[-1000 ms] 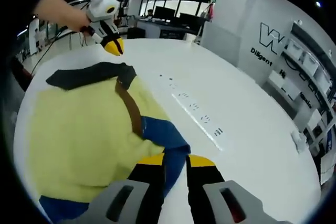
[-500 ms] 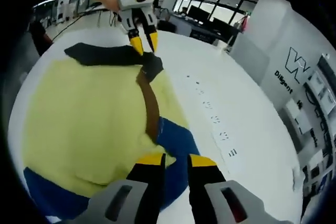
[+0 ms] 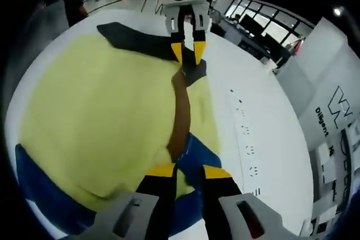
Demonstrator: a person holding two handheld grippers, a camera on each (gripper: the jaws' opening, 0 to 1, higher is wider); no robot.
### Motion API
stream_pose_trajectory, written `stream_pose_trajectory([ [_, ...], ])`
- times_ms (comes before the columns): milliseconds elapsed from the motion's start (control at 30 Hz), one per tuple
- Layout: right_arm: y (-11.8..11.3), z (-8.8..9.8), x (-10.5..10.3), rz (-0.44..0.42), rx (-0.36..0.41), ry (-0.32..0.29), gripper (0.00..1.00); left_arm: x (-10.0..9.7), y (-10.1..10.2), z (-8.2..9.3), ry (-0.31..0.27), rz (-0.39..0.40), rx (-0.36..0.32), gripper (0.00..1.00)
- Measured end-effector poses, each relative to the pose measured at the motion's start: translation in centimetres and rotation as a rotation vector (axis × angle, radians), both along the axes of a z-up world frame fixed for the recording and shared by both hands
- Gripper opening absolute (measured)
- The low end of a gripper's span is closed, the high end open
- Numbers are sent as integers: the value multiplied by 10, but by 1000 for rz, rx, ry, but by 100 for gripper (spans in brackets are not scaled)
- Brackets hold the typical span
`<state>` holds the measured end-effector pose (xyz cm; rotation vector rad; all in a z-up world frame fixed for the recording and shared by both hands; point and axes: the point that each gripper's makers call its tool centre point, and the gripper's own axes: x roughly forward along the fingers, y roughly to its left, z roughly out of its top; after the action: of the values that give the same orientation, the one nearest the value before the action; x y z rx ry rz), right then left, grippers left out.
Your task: Fold the garment on the visible template until the final outline fits inside the template.
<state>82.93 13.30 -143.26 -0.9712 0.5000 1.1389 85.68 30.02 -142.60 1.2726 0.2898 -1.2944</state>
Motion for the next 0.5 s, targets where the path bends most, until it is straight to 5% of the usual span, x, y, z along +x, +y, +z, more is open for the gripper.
stream_pose_trajectory([
  [233, -2, -6, 2, 34, -41, -17, 2, 4, -6, -8, -19, -33, 37, 16],
  [300, -4, -7, 3, 27, -42, -20, 0, 4, -9, -7, -10, -34, 26, 6],
  [500, -4, -1, 10, -3, -5, -22, 0, 7, -13, -1, 45, 10, -40, 5],
])
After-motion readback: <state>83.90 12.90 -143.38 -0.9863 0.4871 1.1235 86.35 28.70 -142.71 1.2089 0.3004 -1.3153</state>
